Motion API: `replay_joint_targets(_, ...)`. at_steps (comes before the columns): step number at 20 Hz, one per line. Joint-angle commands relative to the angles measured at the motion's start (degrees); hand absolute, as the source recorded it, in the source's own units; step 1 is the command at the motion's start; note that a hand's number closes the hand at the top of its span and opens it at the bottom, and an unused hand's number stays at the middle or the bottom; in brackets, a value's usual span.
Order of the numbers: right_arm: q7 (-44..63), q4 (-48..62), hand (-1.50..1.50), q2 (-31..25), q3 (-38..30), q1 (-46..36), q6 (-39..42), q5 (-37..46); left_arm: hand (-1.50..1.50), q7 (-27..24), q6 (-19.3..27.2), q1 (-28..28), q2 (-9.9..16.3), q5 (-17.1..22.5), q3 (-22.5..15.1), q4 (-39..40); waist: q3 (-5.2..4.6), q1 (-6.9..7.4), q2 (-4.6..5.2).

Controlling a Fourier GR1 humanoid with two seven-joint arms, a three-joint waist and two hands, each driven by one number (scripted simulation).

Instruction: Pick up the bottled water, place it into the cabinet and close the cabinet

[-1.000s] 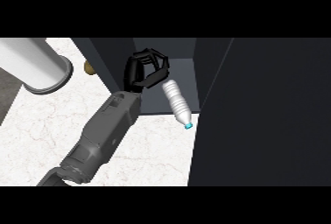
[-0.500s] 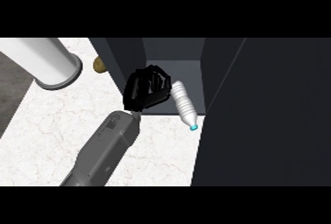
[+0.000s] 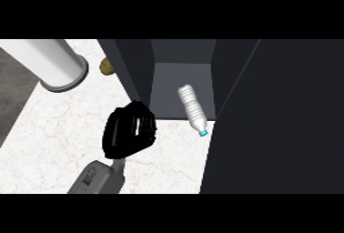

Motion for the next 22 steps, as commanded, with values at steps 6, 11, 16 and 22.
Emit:
replay_joint_targets(6, 7.7, -7.1, 1.50, -2.1, 7.7, -5.9, 7.3, -0.7, 1.50, -0.1, -0.4, 21.6, 6.1, 0.1, -4.8, -20.9, -0.13, 0.69, 0.18)
replay_joint_targets(11, 11.1, -5.1, 1.50, 2.4, 10.6, -10.8, 8.3, -1.3, 1.50, 0.5, -1.0, 30.1, 12.1, 0.7, -3.6, -33.1, -0.12, 0.47, 0.44)
replay_joint_targets(16, 19.6, -5.1, 1.50, 7.6, 11.3, -17.2, 7.0, 1.4, 1.50, -2.8, -4.3, 39.2, 15.9, 2.1, -2.2, -37.0, -0.27, 0.14, 0.39)
replay_joint_targets(22, 24.5, 3.5, 1.50, 17.6, 7.8, -28.1, 4.7, 3.2, 1.50, -5.5, -9.1, 48.3, 21.2, 4.9, 2.2, -41.5, -0.32, 0.96, 0.41)
